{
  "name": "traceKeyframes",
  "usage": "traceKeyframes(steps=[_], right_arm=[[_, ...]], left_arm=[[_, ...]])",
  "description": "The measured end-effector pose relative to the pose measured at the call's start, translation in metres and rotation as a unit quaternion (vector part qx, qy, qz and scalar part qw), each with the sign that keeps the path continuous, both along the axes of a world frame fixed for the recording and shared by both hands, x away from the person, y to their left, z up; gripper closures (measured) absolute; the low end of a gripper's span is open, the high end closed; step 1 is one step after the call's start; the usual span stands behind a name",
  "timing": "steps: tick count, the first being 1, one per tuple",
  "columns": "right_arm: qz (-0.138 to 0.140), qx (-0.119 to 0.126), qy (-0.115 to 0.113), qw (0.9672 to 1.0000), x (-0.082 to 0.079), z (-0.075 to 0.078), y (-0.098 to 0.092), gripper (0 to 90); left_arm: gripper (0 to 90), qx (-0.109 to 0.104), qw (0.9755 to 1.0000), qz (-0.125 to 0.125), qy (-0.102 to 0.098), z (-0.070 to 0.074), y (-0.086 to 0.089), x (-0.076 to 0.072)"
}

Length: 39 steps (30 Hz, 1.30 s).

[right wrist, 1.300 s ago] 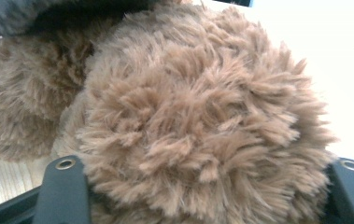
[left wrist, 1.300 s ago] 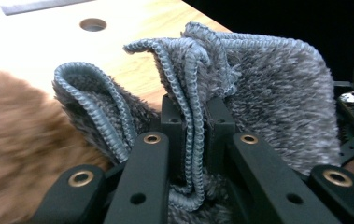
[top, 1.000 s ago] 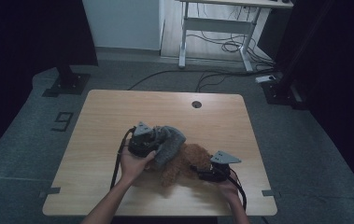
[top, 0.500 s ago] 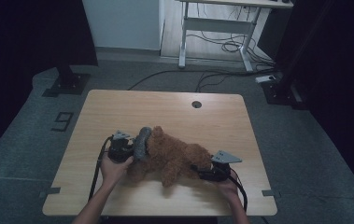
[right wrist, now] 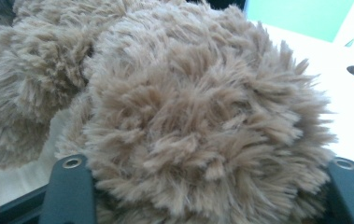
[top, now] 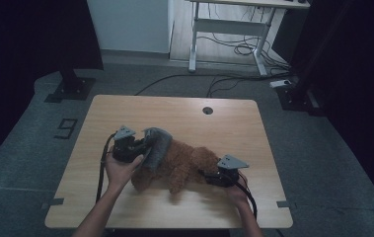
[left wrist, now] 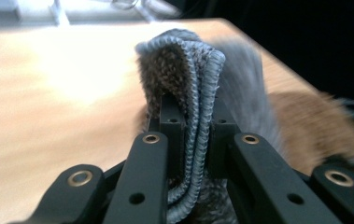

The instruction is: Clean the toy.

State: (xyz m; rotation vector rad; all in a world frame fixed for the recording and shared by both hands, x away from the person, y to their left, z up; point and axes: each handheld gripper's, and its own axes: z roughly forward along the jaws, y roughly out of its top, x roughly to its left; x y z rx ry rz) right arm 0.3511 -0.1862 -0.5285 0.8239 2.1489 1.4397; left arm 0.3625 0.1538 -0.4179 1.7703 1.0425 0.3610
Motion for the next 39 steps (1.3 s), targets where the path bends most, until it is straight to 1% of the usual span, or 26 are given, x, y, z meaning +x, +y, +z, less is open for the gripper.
traceKeyframes(steps=[1,2,3,5,6,7,8,10,11,13,14,16,17,18,20,23,26,27,28,30,31,32,33,35,37,39], right_arm=[[0.001,-0.003,-0.004,1.0,0.001,0.0,0.001,34.7],[0.002,-0.007,-0.011,0.9999,0.001,0.0,0.002,34.7],[0.005,-0.013,-0.021,0.9997,0.001,0.001,0.003,34.7],[0.007,-0.023,-0.036,0.9991,0.001,0.001,0.005,34.6],[0.007,-0.029,-0.041,0.9987,0.001,0.002,0.005,34.7],[0.007,-0.028,-0.042,0.9987,0.001,0.002,0.005,34.6],[0.007,-0.026,-0.041,0.9988,0.001,0.001,0.005,34.5],[0.007,-0.021,-0.034,0.9992,0.001,0.001,0.004,33.7],[0.006,-0.02,-0.032,0.9993,0.001,0.001,0.003,32.7],[0.002,-0.01,-0.024,0.9997,0.001,0.0,0.003,26.9],[-0.001,-0.005,-0.021,0.9998,0.001,0.0,0.003,23.9],[-0.017,0.01,-0.006,0.9998,0.0,0.0,0.003,16.6],[-0.021,0.023,0.012,0.9994,0.0,0.001,0.001,13.4],[-0.024,0.028,0.022,0.9991,0.0,0.001,0.0,12.4],[-0.027,0.038,0.04,0.9981,-0.003,0.003,-0.002,9.5],[-0.03,0.043,0.054,0.9972,-0.01,0.003,-0.003,6.4],[-0.033,0.041,0.07,0.9961,-0.013,0.002,-0.003,3.9],[-0.037,0.039,0.082,0.9952,-0.013,0.001,-0.003,2.3],[-0.041,0.036,0.092,0.9943,-0.013,0.0,-0.003,0.8],[-0.041,0.022,0.1,0.9939,-0.012,-0.003,-0.001,0.0],[-0.041,0.014,0.111,0.9929,-0.012,-0.006,-0.001,0.0],[-0.04,0.015,0.117,0.9922,-0.011,-0.008,-0.002,0.0],[-0.036,0.018,0.118,0.9921,-0.012,-0.009,-0.003,2.7],[-0.026,0.017,0.113,0.9931,-0.013,-0.009,-0.004,8.8],[-0.017,0.009,0.1,0.9948,-0.015,-0.009,-0.003,16.4],[-0.013,0.002,0.082,0.9965,-0.017,-0.008,-0.001,23.0]], left_arm=[[80.1,-0.005,0.9999,-0.008,-0.007,0.005,-0.007,0.0],[80.1,-0.005,0.9998,-0.013,-0.013,0.009,-0.014,0.002],[80.1,-0.001,0.9997,-0.019,-0.014,0.011,-0.022,0.004],[80.0,0.013,0.9995,-0.027,-0.011,0.01,-0.037,0.011],[80.0,0.025,0.9993,-0.028,-0.005,0.006,-0.045,0.016],[79.9,0.032,0.9991,-0.029,0.003,0.003,-0.048,0.02],[79.9,0.037,0.9987,-0.029,0.018,-0.005,-0.052,0.026],[79.9,0.036,0.9985,-0.028,0.031,-0.015,-0.053,0.031],[80.0,0.033,0.9985,-0.03,0.033,-0.02,-0.052,0.032],[80.3,0.026,0.9986,-0.033,0.034,-0.025,-0.049,0.031],[80.4,0.021,0.9985,-0.035,0.036,-0.027,-0.048,0.029],[80.7,0.021,0.9986,-0.036,0.033,-0.032,-0.048,0.023],[80.9,0.019,0.9987,-0.036,0.031,-0.034,-0.048,0.021],[80.9,0.018,0.9988,-0.037,0.028,-0.036,-0.047,0.018],[81.0,0.005,0.9992,-0.035,0.017,-0.043,-0.045,0.008],[81.1,-0.009,0.9993,-0.035,0.007,-0.051,-0.042,-0.004],[81.2,-0.021,0.9991,-0.037,0.003,-0.056,-0.037,-0.016],[81.3,-0.022,0.9991,-0.036,0.002,-0.056,-0.036,-0.019],[81.3,-0.022,0.9991,-0.036,0.001,-0.057,-0.035,-0.022],[81.2,-0.023,0.999,-0.038,-0.001,-0.058,-0.034,-0.027],[81.2,-0.024,0.999,-0.038,-0.001,-0.059,-0.033,-0.029],[81.2,-0.025,0.9989,-0.039,-0.002,-0.061,-0.032,-0.032],[81.2,-0.025,0.9989,-0.04,-0.003,-0.062,-0.031,-0.034],[81.1,-0.028,0.9988,-0.041,-0.005,-0.064,-0.029,-0.038],[81.1,-0.033,0.9987,-0.039,-0.004,-0.064,-0.027,-0.041],[80.7,-0.041,0.9985,-0.037,0.002,-0.06,-0.026,-0.043]])
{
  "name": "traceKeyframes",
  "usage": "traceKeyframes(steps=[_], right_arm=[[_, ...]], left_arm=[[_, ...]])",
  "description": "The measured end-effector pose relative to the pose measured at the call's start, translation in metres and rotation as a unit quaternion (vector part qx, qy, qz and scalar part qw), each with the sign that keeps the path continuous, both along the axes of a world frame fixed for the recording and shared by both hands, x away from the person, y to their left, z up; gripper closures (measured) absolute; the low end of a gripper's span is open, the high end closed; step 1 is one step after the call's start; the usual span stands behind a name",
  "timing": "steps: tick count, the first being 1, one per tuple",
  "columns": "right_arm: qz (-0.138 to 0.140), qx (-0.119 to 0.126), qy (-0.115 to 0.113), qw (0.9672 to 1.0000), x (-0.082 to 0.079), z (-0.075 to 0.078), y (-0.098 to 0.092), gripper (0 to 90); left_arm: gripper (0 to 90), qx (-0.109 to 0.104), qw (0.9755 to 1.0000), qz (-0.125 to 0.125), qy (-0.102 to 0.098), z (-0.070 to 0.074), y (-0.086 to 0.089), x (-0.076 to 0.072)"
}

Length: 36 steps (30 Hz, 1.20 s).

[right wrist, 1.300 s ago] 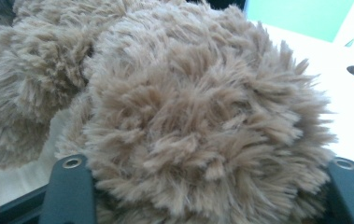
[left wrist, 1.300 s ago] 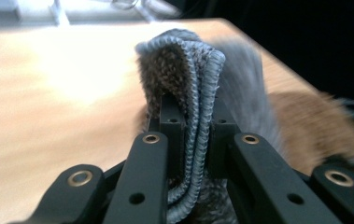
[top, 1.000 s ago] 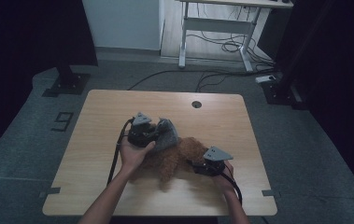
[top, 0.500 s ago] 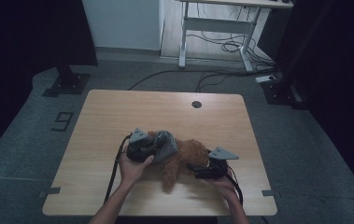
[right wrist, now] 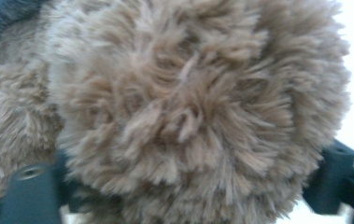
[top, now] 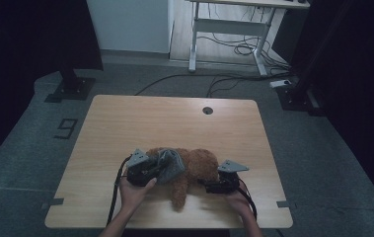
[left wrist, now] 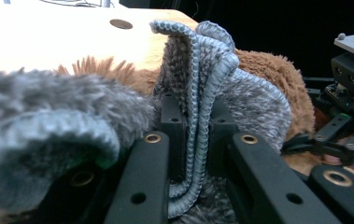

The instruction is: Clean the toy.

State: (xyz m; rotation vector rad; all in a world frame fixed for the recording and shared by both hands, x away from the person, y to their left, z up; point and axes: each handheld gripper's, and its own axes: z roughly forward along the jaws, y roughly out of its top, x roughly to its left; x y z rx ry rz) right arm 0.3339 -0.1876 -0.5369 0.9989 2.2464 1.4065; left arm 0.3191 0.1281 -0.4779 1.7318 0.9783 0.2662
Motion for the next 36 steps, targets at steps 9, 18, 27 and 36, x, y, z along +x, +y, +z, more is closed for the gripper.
traceKeyframes(steps=[9,18,27,36], right_arm=[[0.003,-0.003,-0.023,0.9997,-0.002,0.001,0.001,30.8],[-0.011,-0.013,-0.039,0.9991,-0.004,0.0,0.008,30.4],[-0.012,-0.02,-0.032,0.9992,-0.002,-0.004,0.008,30.5],[-0.015,-0.019,-0.03,0.9992,-0.002,-0.004,0.008,31.4]], left_arm=[[80.0,0.007,0.9992,-0.034,-0.017,0.043,-0.037,0.009],[79.9,0.045,0.9957,-0.078,-0.017,0.056,-0.128,0.033],[80.2,0.074,0.9956,-0.055,0.016,0.023,-0.122,0.048],[79.3,0.068,0.9976,0.005,0.015,0.021,-0.051,0.044]])
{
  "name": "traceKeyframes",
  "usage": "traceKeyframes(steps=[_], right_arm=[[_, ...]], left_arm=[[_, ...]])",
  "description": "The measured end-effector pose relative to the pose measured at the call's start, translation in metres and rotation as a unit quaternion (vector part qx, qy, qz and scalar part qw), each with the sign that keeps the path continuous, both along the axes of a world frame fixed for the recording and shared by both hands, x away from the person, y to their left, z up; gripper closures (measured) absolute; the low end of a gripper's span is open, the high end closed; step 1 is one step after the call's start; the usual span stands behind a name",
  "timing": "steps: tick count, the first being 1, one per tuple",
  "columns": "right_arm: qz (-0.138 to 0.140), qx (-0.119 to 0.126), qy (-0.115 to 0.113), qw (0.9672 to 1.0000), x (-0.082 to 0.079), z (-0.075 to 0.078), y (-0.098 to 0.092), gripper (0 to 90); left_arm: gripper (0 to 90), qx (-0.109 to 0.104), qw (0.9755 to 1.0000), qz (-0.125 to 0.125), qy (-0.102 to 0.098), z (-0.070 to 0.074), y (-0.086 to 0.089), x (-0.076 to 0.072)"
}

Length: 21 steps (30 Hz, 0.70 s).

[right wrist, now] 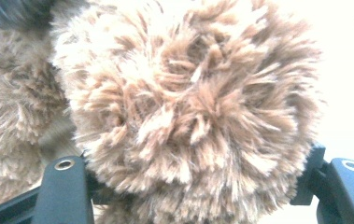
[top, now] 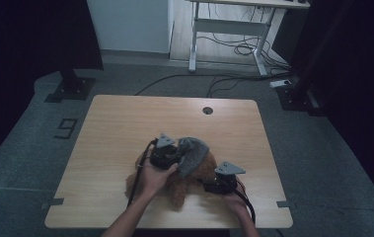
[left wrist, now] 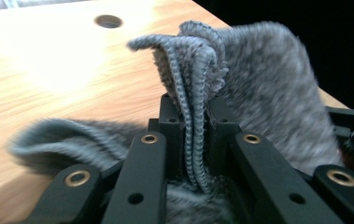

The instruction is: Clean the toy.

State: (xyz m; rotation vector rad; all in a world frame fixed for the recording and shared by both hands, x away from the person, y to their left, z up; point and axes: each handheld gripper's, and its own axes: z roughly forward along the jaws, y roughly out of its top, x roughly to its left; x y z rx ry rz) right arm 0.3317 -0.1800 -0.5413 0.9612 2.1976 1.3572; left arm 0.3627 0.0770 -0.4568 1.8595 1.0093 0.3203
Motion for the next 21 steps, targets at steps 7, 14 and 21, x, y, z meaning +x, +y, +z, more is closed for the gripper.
traceKeyframes(steps=[7,14,21], right_arm=[[-0.002,0.002,0.002,1.0,0.0,-0.001,0.0,31.3],[-0.003,0.005,0.005,1.0,0.0,-0.001,-0.002,31.3],[-0.007,0.01,0.01,0.9999,0.002,-0.003,-0.005,31.3]], left_arm=[[80.0,-0.007,0.9987,0.051,-0.002,0.007,0.056,0.0],[80.4,-0.01,0.996,0.088,0.01,-0.004,0.095,-0.002],[81.0,-0.007,0.994,0.097,0.05,-0.033,0.124,-0.008]])
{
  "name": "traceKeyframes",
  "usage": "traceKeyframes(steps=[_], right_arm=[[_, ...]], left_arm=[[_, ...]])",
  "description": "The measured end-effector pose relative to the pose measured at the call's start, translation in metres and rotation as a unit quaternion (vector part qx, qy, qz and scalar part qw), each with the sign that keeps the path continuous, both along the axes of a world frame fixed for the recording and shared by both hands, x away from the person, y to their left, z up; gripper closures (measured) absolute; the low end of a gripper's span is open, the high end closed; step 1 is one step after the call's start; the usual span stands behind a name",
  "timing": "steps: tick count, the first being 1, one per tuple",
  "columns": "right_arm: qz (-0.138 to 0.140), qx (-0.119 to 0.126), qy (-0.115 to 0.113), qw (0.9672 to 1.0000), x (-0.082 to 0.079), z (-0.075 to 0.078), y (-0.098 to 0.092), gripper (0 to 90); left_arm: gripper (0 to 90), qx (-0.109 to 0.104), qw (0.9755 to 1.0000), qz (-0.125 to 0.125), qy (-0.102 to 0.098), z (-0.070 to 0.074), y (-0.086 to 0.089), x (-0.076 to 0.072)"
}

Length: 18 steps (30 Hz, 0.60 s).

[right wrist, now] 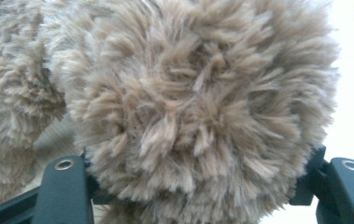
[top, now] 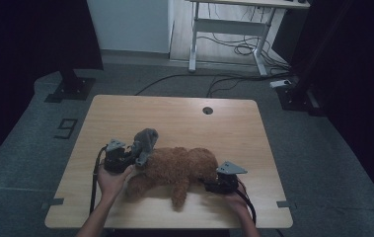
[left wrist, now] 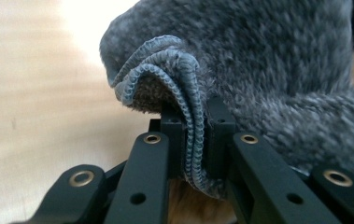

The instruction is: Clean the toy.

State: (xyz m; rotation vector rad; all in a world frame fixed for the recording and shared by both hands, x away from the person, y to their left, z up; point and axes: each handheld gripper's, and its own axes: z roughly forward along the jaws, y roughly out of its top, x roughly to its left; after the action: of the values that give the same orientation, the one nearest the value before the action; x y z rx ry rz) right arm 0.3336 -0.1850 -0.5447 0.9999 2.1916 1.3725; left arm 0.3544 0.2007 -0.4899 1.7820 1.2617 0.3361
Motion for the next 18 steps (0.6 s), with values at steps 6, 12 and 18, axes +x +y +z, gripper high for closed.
traceKeyframes(steps=[6,12,18], right_arm=[[-0.001,0.002,0.0,1.0,0.001,0.0,0.0,31.3],[-0.002,-0.001,0.001,1.0,0.0,0.0,0.0,31.3],[-0.003,-0.001,0.0,1.0,0.0,0.0,-0.001,31.4]], left_arm=[[81.2,0.003,0.9999,-0.016,0.0,-0.009,0.004,-0.008],[81.2,0.027,0.9994,-0.02,0.006,-0.01,0.008,-0.017],[81.1,0.006,0.9993,-0.019,-0.032,0.026,0.012,-0.016]])
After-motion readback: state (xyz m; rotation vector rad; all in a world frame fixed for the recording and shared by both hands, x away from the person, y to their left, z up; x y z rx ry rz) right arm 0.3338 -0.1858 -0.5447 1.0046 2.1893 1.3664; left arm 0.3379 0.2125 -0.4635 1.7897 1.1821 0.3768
